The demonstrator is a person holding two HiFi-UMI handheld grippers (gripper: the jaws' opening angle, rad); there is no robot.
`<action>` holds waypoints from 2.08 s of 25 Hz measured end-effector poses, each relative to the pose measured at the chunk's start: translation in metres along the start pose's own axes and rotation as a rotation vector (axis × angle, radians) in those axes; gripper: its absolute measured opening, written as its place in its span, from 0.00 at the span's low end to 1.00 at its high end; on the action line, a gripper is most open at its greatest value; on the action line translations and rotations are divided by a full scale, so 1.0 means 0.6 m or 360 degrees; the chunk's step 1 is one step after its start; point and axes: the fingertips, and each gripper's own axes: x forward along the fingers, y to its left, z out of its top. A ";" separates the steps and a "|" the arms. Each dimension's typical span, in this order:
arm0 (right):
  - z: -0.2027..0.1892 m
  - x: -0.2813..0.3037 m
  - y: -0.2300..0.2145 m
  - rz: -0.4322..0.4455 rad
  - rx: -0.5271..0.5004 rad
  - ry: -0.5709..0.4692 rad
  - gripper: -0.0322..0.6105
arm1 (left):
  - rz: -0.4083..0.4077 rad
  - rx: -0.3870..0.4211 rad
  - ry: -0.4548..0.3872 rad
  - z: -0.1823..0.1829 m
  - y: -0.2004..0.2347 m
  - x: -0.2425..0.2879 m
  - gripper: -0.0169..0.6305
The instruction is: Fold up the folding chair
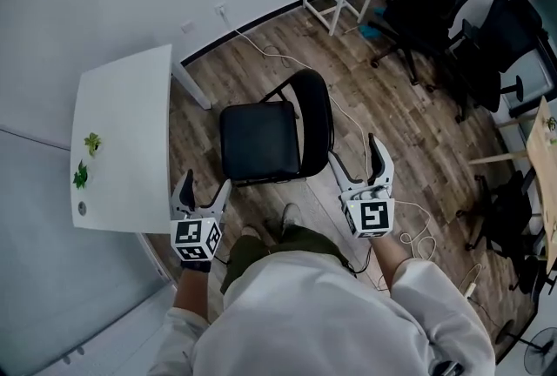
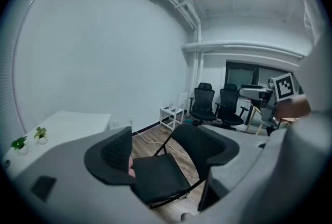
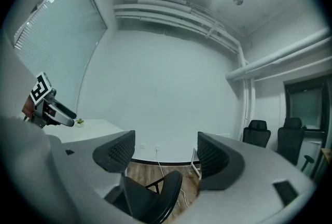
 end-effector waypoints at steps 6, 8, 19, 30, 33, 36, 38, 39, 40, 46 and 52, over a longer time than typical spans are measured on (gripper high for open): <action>-0.035 0.084 -0.030 -0.0006 0.0031 0.0078 0.64 | -0.0025 -0.0011 0.0108 -0.031 0.034 0.075 0.64; -0.050 0.109 -0.036 -0.0015 0.0037 0.0114 0.64 | -0.0049 -0.0029 0.0152 -0.050 0.047 0.102 0.64; -0.195 0.278 -0.057 -0.0004 0.0008 0.0427 0.62 | -0.0184 -0.0170 0.0484 -0.213 0.143 0.291 0.64; -0.375 0.436 -0.073 0.0009 0.0020 0.0745 0.58 | -0.0238 -0.0265 0.0845 -0.431 0.225 0.436 0.64; -0.421 0.468 -0.082 0.0003 0.0048 0.0836 0.57 | -0.0241 -0.0304 0.0928 -0.487 0.241 0.467 0.64; -0.459 0.494 -0.096 -0.0001 0.0087 0.0908 0.57 | -0.0244 -0.0353 0.1027 -0.544 0.252 0.496 0.64; -0.479 0.507 -0.103 0.0002 0.0123 0.0952 0.57 | -0.0251 -0.0386 0.1103 -0.584 0.259 0.510 0.64; -0.487 0.513 -0.104 0.0009 0.0144 0.0979 0.57 | -0.0256 -0.0410 0.1139 -0.604 0.263 0.517 0.64; -0.495 0.520 -0.105 0.0021 0.0166 0.1009 0.56 | -0.0259 -0.0440 0.1171 -0.623 0.267 0.523 0.64; -0.545 0.557 -0.102 0.0097 0.0284 0.1200 0.56 | -0.0228 -0.0586 0.1297 -0.728 0.307 0.566 0.64; -0.594 0.569 -0.101 0.0137 0.0354 0.1373 0.55 | -0.0239 -0.0703 0.1342 -0.811 0.337 0.610 0.64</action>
